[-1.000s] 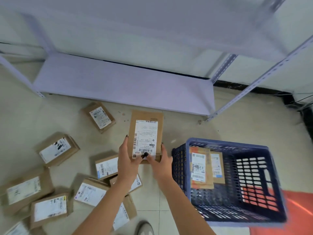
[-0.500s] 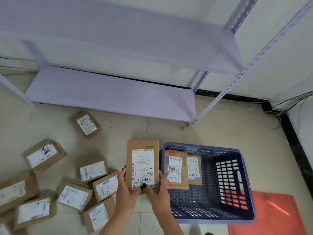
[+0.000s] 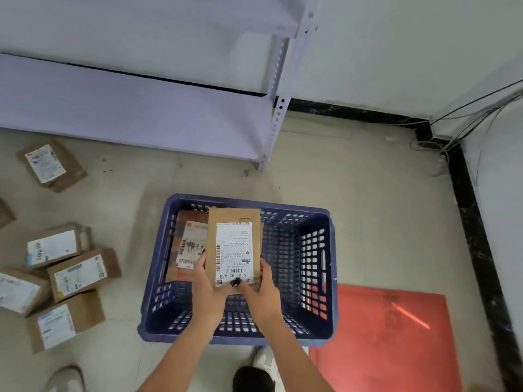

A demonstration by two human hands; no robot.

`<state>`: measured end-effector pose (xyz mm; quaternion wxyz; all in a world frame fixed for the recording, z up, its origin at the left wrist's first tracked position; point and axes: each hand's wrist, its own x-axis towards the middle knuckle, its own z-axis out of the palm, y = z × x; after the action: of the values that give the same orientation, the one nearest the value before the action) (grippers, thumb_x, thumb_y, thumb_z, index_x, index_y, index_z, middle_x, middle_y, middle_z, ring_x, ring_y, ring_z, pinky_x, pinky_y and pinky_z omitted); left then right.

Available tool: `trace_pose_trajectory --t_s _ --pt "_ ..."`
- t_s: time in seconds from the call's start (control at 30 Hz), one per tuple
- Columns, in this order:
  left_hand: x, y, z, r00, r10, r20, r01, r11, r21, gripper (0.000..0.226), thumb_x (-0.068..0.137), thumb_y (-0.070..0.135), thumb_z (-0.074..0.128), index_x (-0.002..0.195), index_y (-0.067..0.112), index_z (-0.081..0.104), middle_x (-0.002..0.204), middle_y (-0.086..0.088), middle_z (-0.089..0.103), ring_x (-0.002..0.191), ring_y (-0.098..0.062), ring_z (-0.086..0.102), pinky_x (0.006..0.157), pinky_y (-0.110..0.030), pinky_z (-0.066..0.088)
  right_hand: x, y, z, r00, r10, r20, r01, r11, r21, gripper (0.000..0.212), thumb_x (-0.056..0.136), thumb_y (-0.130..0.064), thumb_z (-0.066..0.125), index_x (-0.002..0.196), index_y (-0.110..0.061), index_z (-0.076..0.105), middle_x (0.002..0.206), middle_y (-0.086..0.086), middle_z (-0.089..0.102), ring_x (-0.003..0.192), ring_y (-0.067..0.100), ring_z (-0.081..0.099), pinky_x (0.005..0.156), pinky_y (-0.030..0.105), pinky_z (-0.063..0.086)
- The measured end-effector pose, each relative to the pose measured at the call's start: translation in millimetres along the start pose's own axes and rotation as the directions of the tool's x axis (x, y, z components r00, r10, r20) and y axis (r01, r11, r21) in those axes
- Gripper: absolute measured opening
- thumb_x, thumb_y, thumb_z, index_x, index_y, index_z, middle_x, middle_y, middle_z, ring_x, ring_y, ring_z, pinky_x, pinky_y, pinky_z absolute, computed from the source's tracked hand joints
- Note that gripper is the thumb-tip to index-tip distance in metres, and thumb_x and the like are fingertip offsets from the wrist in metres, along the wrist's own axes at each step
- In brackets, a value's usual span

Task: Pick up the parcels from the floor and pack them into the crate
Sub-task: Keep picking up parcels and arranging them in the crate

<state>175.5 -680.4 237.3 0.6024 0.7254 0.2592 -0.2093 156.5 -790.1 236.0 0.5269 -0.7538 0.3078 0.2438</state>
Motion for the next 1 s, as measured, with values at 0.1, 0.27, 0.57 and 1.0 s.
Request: trace_pose_trajectory --t_s 0.1,0.27,0.57,1.0 --pt "-6 -4 45 0.999 -0.039 0.021 0.038 0.999 0.006 0.08 0.078 -0.013 0.06 0.14 0.021 0.023 0.138 -0.007 0.047 0.126 -0.021 0.045 0.104 -0.042 0.042 13 20 -38 1.0 0.03 -0.004 -0.03 0.999 -0.025 0.064 0.09 -0.023 0.06 0.145 -0.024 0.026 0.111 -0.003 0.065 0.079 0.01 0.058 0.064 0.019 0.044" --pt "8 -15 73 0.999 0.003 0.036 -0.009 0.986 0.167 0.069 0.078 -0.014 0.058 0.135 0.015 0.032 0.135 -0.008 0.048 0.127 -0.022 0.044 0.101 -0.035 0.043 31 44 -54 0.995 0.076 0.067 -0.07 0.993 -0.09 0.066 0.092 -0.028 0.056 0.147 -0.024 0.019 0.119 0.002 0.065 0.082 0.014 0.056 0.067 0.022 0.043" --pt "77 -62 80 1.0 0.025 0.01 -0.026 0.894 0.447 0.066 0.08 -0.011 0.057 0.137 0.005 0.027 0.138 -0.015 0.045 0.129 -0.027 0.042 0.105 -0.047 0.04 94 68 -22 0.983 0.123 0.137 -0.109 0.989 -0.1 0.068 0.096 -0.024 0.048 0.151 -0.022 0.008 0.129 0.008 0.059 0.098 0.023 0.06 0.08 0.033 0.049" --pt "128 -94 75 0.998 -0.036 -0.051 0.059 0.791 0.609 0.083 0.086 -0.004 0.053 0.148 0.01 -0.001 0.147 -0.016 0.03 0.134 -0.029 0.034 0.109 -0.042 0.035 146 88 20 0.977 0.144 0.156 -0.132 0.988 -0.082 0.075 0.095 -0.013 0.047 0.151 -0.025 -0.002 0.131 0.011 0.054 0.091 0.025 0.058 0.07 0.034 0.045"
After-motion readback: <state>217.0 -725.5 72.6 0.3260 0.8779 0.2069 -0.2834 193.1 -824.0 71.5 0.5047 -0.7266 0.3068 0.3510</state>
